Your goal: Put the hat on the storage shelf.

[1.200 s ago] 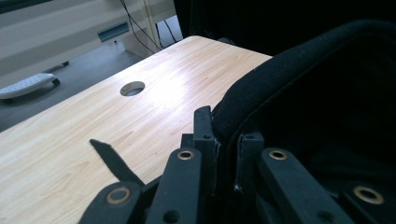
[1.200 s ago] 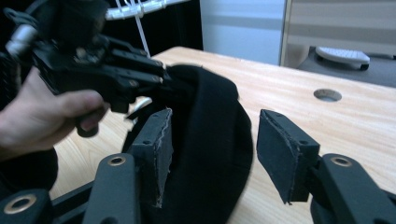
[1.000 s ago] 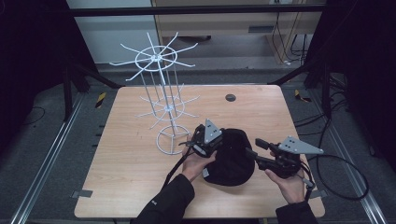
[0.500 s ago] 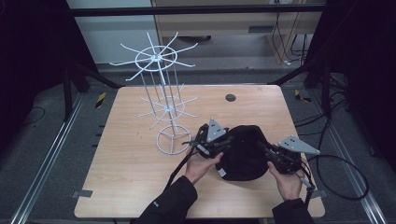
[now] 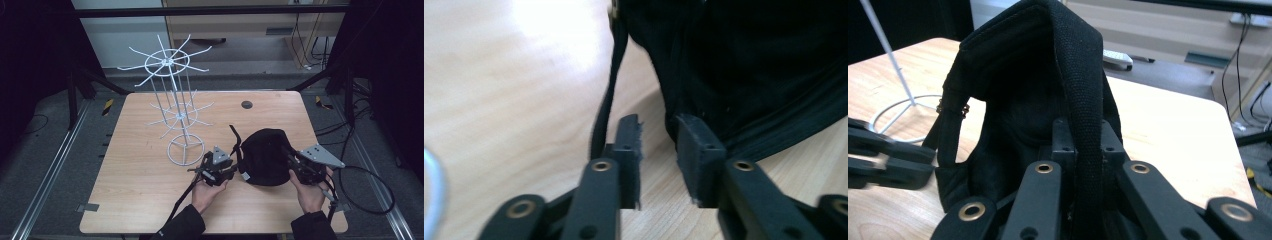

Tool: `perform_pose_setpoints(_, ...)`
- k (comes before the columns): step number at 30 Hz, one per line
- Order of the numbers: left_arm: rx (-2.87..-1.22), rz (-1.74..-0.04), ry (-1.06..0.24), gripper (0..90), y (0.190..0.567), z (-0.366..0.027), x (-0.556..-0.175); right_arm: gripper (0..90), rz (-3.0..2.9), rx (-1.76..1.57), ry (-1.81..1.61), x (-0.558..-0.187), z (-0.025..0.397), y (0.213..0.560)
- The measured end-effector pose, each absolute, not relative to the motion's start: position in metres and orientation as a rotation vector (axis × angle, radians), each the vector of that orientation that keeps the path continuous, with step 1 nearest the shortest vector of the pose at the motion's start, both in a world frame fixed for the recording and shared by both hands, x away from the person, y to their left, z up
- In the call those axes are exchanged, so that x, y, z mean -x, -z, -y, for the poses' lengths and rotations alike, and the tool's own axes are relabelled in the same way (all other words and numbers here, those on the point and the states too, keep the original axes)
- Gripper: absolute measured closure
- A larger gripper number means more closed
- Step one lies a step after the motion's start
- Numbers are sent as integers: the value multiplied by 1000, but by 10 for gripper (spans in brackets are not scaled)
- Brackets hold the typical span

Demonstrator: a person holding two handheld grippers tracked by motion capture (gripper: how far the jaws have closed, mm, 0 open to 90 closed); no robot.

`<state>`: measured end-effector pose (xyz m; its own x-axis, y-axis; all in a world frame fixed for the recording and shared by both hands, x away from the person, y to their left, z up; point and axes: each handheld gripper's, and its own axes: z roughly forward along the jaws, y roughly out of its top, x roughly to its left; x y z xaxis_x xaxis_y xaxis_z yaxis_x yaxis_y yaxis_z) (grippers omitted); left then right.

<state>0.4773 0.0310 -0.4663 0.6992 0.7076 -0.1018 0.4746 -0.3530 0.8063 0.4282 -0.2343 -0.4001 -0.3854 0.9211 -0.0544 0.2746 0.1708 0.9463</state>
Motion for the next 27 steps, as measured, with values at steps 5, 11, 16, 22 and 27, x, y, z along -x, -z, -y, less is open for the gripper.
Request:
perform_pose_setpoints(5,-1996,-920,-297,803,474,-26,-484,834,-1797,-1071,-1244,-426,228,398)
perform_pose_setpoints(11,-1954,-951,-339,831,474,-19,-505,827,-1894,-946,-1320,-420,223,401)
perform_pose_setpoints(16,-1951,-970,-360,831,477,-14,-519,816,-1985,-866,-1319,-411,217,413)
perform_pose_setpoints(22,-1957,-972,-360,827,480,-17,-526,791,-2048,-872,-1321,-406,214,428)
perform_pose_setpoints(27,-1976,-971,-338,783,477,-30,-523,766,-2151,-835,-1281,-401,202,443)
